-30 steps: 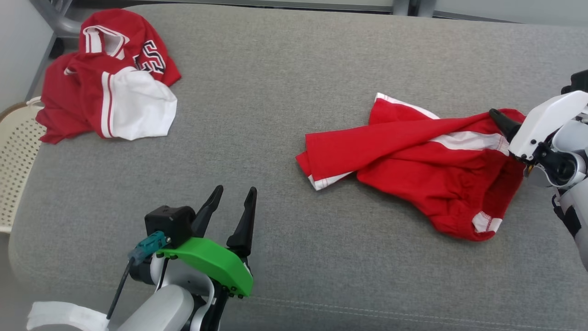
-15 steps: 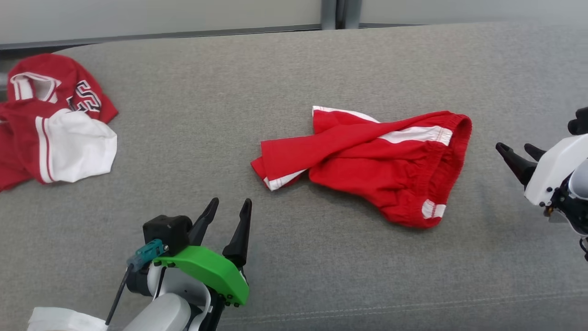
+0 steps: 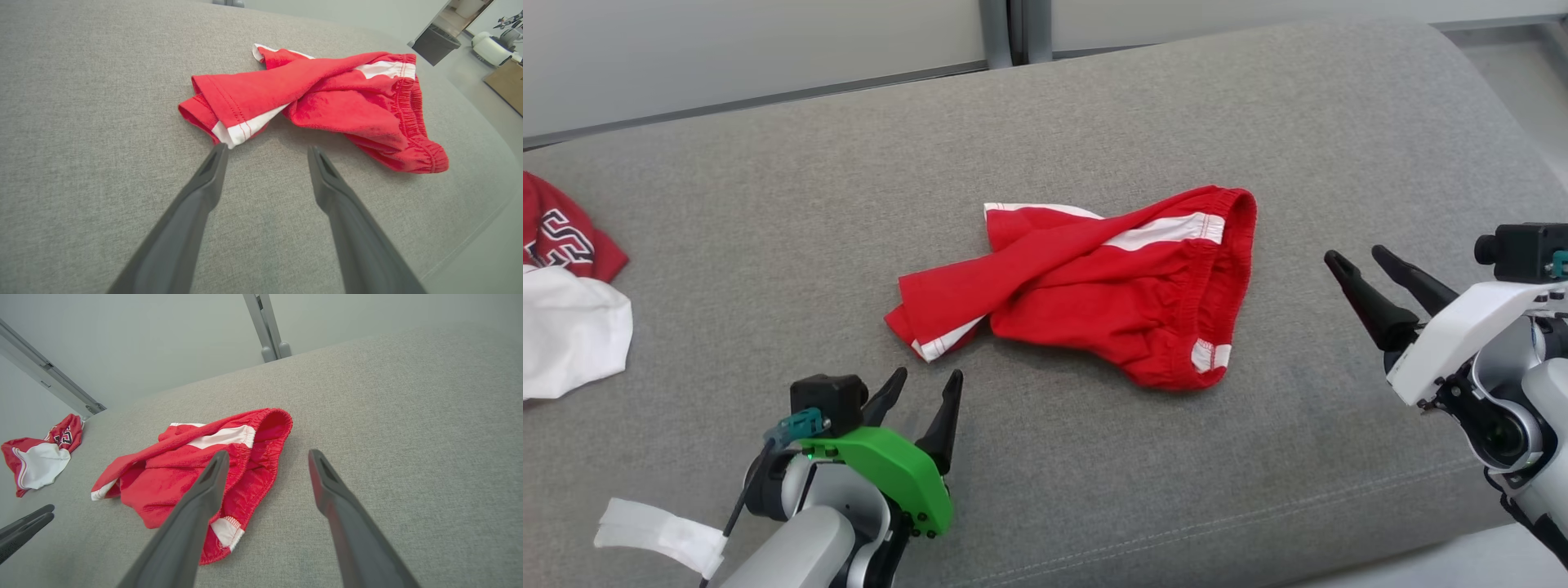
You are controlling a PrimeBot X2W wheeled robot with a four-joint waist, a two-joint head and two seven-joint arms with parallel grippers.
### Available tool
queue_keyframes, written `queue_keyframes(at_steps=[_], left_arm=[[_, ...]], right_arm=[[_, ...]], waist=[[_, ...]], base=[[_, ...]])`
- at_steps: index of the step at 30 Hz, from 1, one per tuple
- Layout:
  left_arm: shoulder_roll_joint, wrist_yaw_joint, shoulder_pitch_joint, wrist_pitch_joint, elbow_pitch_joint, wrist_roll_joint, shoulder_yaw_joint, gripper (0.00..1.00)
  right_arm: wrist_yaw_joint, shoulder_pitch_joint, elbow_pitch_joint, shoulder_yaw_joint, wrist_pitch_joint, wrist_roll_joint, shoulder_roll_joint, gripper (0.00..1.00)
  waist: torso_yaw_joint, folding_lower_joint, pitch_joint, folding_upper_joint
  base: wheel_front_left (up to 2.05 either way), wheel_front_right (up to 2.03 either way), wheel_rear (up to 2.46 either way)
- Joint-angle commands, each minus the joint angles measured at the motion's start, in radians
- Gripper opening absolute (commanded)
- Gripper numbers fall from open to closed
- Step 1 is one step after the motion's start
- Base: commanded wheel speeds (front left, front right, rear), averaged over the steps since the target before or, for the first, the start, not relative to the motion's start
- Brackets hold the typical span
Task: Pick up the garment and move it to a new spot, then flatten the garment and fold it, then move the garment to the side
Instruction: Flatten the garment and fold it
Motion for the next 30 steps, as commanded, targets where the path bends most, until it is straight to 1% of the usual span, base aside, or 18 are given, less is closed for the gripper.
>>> queue_keyframes(at_steps=[1, 4, 5, 9, 16, 19, 23, 30], left_arm=[[-0.006, -0.011, -0.032, -0.003, 0.037, -0.002, 0.002, 1.00], [-0.013, -0.016, -0.053, -0.008, 0.081, 0.006, 0.000, 1.00], [-0.024, -0.021, -0.074, -0.017, 0.131, 0.009, 0.003, 1.00], [-0.039, -0.028, -0.110, -0.047, 0.228, 0.021, 0.010, 1.00], [-0.064, -0.046, -0.158, -0.115, 0.355, 0.033, 0.024, 1.00], [-0.072, -0.057, -0.170, -0.124, 0.393, 0.028, 0.024, 1.00], [-0.082, -0.061, -0.180, -0.124, 0.436, 0.022, 0.023, 1.00], [-0.103, -0.069, -0.168, -0.146, 0.442, 0.046, -0.004, 1.00]], right_arm=[[0.000, 0.021, -0.032, 0.004, -0.023, 0.000, 0.005, 1.00], [0.000, 0.033, -0.060, 0.006, -0.038, 0.001, 0.010, 1.00], [0.000, 0.044, -0.087, 0.006, -0.049, -0.003, 0.010, 1.00], [0.000, 0.069, -0.132, 0.001, -0.060, -0.012, 0.011, 1.00], [0.000, 0.117, -0.185, -0.029, -0.068, -0.017, 0.018, 1.00], [0.000, 0.133, -0.198, -0.042, -0.063, -0.021, 0.026, 1.00], [0.000, 0.148, -0.210, -0.060, -0.055, -0.029, 0.035, 1.00], [0.000, 0.174, -0.222, -0.093, -0.048, -0.040, 0.058, 1.00]], waist=[[-0.037, 0.0000, 0.009, 0.0000], [-0.053, 0.0000, 0.018, 0.0000], [-0.067, 0.0000, 0.027, 0.0000], [-0.092, 0.0000, 0.043, 0.0000], [-0.118, 0.0000, 0.058, 0.0000], [-0.123, 0.0000, 0.061, 0.0000], [-0.125, 0.0000, 0.062, 0.0000], [-0.109, 0.0000, 0.056, 0.0000]], base=[[0.00, 0.00, 0.00], [0.00, 0.00, 0.00], [0.00, 0.00, 0.00], [0.00, 0.00, 0.00], [0.00, 0.00, 0.00], [0.00, 0.00, 0.00], [0.00, 0.00, 0.00], [0.00, 0.00, 0.00]])
